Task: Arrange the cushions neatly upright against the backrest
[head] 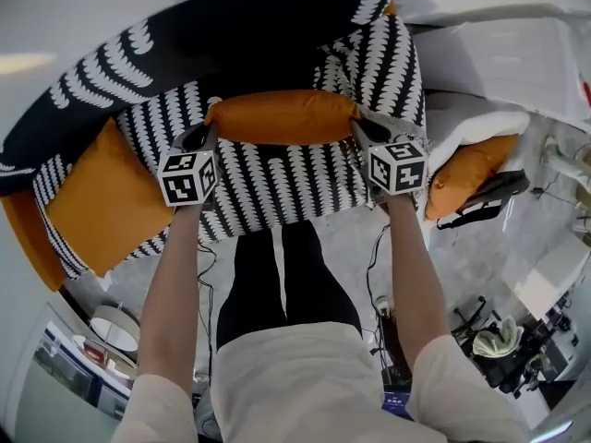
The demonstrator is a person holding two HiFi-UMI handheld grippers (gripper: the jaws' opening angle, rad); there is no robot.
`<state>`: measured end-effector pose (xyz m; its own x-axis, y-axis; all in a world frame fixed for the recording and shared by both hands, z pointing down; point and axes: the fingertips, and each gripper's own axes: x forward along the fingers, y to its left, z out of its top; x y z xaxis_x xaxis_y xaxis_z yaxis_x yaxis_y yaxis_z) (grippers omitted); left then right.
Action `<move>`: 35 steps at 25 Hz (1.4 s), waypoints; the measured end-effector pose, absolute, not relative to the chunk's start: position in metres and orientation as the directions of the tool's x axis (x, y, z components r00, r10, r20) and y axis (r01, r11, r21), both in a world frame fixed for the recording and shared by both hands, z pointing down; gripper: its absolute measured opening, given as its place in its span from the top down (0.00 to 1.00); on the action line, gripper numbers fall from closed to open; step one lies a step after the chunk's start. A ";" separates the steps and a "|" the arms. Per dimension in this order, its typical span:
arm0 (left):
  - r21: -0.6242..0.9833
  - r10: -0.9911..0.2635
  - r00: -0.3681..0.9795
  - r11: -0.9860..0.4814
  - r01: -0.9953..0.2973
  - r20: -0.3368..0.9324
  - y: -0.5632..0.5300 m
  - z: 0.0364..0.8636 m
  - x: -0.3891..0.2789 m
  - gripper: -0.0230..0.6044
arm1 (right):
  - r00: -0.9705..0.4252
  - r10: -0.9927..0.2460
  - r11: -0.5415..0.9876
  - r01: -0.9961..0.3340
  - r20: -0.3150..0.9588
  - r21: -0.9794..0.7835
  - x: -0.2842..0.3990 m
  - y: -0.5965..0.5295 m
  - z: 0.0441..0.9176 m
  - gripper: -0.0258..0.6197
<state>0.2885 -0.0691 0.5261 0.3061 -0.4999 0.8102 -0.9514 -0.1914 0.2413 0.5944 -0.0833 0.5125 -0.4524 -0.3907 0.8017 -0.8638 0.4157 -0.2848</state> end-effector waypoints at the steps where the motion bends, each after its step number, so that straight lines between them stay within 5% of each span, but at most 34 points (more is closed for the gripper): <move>1: 0.237 -0.510 0.296 -0.179 -0.955 0.807 -0.073 0.523 0.281 0.89 | -0.460 -0.386 0.437 -0.854 0.800 -0.281 0.587 -0.093 0.512 0.87; 13: 0.291 -0.539 0.270 -0.047 -0.956 0.798 -0.113 0.541 0.228 0.89 | -0.547 -0.286 0.463 -0.798 0.787 -0.386 0.528 -0.185 0.547 0.87; 28: 0.155 -0.543 0.195 -0.119 -0.981 0.817 -0.149 0.559 0.173 0.85 | -0.437 -0.329 0.604 -0.779 0.837 -0.169 0.464 -0.221 0.576 0.84; 32: 0.156 -0.541 0.182 -0.093 -0.983 0.821 -0.158 0.569 0.195 0.67 | -0.416 -0.377 0.545 -0.822 0.828 -0.165 0.515 -0.233 0.588 0.60; 35: 0.155 -0.553 0.174 -0.080 -0.985 0.815 -0.153 0.559 0.186 0.66 | -0.411 -0.420 0.493 -0.852 0.809 -0.177 0.535 -0.226 0.571 0.56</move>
